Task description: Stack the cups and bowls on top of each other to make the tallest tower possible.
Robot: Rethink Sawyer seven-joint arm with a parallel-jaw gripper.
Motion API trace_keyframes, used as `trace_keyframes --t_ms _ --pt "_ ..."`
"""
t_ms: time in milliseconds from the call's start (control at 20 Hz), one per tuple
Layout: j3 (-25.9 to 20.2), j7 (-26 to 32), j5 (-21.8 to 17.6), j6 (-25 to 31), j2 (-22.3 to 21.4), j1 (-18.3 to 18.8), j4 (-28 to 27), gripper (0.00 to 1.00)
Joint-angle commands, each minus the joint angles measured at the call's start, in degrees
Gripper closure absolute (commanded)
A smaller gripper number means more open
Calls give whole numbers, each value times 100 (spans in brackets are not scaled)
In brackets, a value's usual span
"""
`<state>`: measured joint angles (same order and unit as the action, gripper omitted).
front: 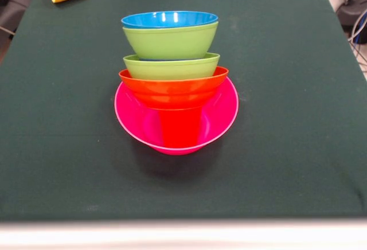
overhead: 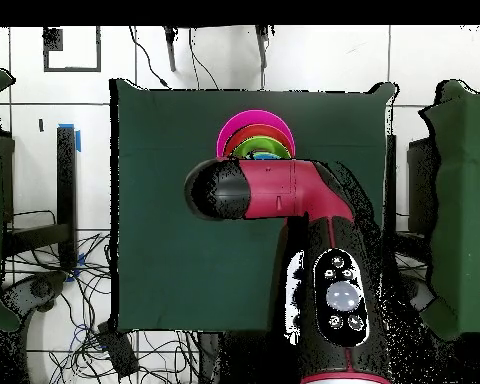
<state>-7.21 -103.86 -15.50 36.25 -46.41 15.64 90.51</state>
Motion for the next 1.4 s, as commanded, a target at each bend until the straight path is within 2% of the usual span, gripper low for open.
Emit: trace_keyframes --t_ms 50,400,650,750,850,1200,1400 --pt "-278 325 -510 -260 200 82 264 0" --pt "-328 433 -407 21 92 112 227 0" --pt "-581 676 5 754 -107 264 49 0" --pt "-603 759 1 1041 -156 253 -143 0" --pt "-695 785 32 1091 -148 305 -220 0" --pt "-1124 814 281 833 -183 578 49 0" --pt "-1285 807 281 784 -193 678 90 0"
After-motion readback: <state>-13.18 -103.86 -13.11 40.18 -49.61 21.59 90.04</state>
